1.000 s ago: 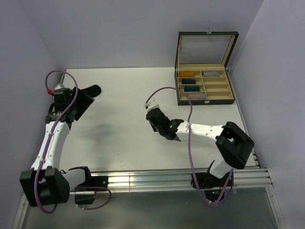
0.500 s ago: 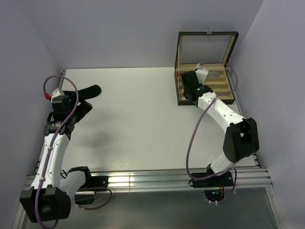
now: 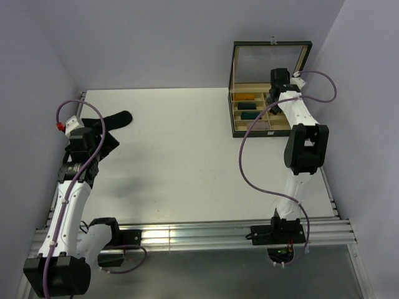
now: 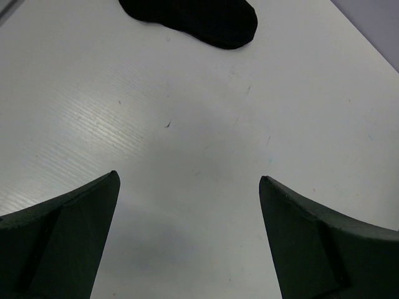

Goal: Roll the socks
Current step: Place the sock in the storage box.

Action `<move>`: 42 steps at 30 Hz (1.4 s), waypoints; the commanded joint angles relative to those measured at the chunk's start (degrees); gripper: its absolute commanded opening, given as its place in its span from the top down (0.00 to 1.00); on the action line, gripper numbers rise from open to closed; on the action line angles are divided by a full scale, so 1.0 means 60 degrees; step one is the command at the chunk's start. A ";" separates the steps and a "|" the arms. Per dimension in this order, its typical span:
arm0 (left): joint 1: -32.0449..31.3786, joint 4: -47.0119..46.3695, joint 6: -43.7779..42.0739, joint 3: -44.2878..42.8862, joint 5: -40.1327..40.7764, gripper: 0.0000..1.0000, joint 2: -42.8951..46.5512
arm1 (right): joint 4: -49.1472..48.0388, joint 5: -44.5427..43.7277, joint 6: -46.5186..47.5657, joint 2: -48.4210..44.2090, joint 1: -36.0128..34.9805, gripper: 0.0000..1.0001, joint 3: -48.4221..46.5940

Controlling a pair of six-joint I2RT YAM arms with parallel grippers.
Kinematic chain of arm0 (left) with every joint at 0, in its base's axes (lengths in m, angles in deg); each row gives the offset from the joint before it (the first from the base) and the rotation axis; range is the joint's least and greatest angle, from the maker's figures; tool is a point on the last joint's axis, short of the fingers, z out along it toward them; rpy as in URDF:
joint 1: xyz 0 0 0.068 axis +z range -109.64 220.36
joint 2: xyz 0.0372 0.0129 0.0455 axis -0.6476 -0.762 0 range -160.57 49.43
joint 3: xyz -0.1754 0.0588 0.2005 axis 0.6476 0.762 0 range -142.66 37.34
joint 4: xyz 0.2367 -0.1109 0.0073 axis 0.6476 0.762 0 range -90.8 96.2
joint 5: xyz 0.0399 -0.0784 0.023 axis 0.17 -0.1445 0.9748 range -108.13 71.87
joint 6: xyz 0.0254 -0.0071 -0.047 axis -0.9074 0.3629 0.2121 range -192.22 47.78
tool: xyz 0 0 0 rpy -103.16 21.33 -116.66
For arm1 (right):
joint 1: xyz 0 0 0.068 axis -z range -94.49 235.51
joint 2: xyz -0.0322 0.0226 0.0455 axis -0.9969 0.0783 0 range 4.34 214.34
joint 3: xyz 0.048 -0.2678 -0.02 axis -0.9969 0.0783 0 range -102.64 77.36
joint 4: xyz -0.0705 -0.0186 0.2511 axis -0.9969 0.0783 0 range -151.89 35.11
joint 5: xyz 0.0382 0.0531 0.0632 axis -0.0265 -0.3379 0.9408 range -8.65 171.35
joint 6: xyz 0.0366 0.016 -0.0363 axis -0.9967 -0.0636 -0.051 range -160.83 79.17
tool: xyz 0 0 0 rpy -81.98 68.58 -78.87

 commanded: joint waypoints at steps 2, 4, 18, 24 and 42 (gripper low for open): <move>-0.0007 -0.0175 -0.0227 0.0059 0.0817 0.01 0.0085 | 0.0481 0.0512 -0.0661 0.0847 0.0397 1.00 -0.1570; 0.0036 -0.0175 -0.0227 0.0045 0.0964 0.00 0.0027 | 0.0235 0.0819 -0.0867 0.1054 0.0588 1.00 -0.1733; 0.0359 -0.0233 -0.0154 0.0059 0.0657 0.01 -0.0603 | -0.0395 0.1479 -0.2186 0.1934 0.1394 1.00 -0.1545; 0.0417 -0.0277 -0.0125 0.0059 0.0540 0.01 -0.0677 | -0.0384 0.1289 -0.2669 0.2021 0.1614 1.00 -0.1119; 0.0432 -0.0394 -0.0081 0.0132 0.0100 0.00 -0.0779 | -0.1364 0.0762 -0.3914 0.0833 0.1570 1.00 0.1065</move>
